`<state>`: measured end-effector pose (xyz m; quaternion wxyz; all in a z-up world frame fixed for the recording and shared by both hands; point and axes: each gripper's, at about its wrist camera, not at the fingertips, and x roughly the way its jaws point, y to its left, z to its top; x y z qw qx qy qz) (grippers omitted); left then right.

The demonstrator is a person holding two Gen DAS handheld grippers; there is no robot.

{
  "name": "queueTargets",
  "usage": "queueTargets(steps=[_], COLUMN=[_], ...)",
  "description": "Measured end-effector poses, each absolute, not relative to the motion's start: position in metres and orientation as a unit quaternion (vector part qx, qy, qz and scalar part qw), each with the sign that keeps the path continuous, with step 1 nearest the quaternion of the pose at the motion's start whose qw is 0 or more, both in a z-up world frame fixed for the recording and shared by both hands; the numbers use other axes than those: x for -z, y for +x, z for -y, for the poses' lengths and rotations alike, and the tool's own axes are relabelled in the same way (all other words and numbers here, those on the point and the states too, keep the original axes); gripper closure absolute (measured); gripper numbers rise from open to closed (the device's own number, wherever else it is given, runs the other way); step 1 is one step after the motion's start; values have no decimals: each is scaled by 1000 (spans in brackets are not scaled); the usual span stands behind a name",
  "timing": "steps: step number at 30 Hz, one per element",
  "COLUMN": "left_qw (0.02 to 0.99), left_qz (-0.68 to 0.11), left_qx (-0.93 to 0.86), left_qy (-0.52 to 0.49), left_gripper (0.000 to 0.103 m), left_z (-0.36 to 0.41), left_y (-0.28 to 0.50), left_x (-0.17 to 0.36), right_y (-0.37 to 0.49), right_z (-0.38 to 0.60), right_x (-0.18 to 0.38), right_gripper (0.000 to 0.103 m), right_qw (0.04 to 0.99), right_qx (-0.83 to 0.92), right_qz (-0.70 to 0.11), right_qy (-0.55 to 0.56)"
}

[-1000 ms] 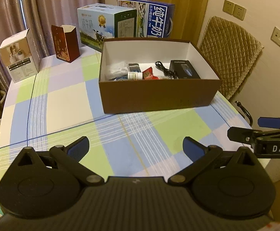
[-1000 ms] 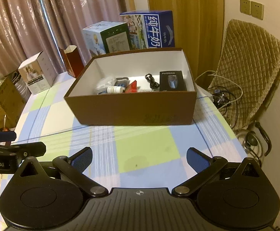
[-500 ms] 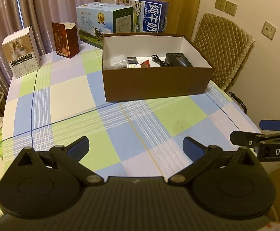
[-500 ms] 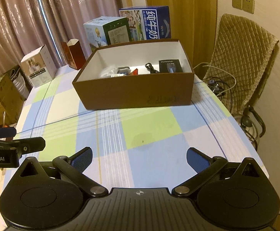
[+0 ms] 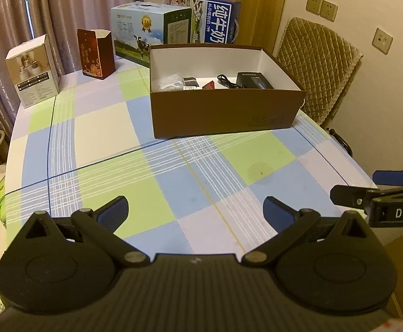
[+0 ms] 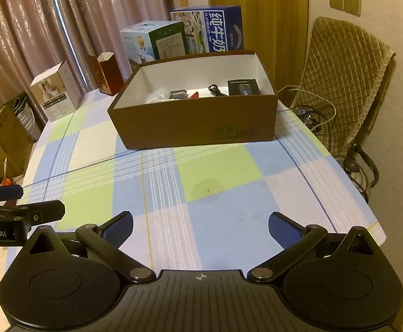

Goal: Organize objects

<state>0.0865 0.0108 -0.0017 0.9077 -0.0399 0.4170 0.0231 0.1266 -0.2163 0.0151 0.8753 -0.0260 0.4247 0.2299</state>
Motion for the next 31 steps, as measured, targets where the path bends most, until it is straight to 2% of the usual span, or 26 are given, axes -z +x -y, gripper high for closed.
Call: queueTargets(steps=[31], left_qw=[910], left_qz=[-412], left_qx=[-28], left_qy=[-39], left_gripper=[1], left_z=[-11], left_y=[84], left_x=[0], right_y=[123], right_z=[212], right_x=[-15], right_gripper=[2], right_qw=[876], right_qx=[-231], right_qz=[-423], right_qy=[-28])
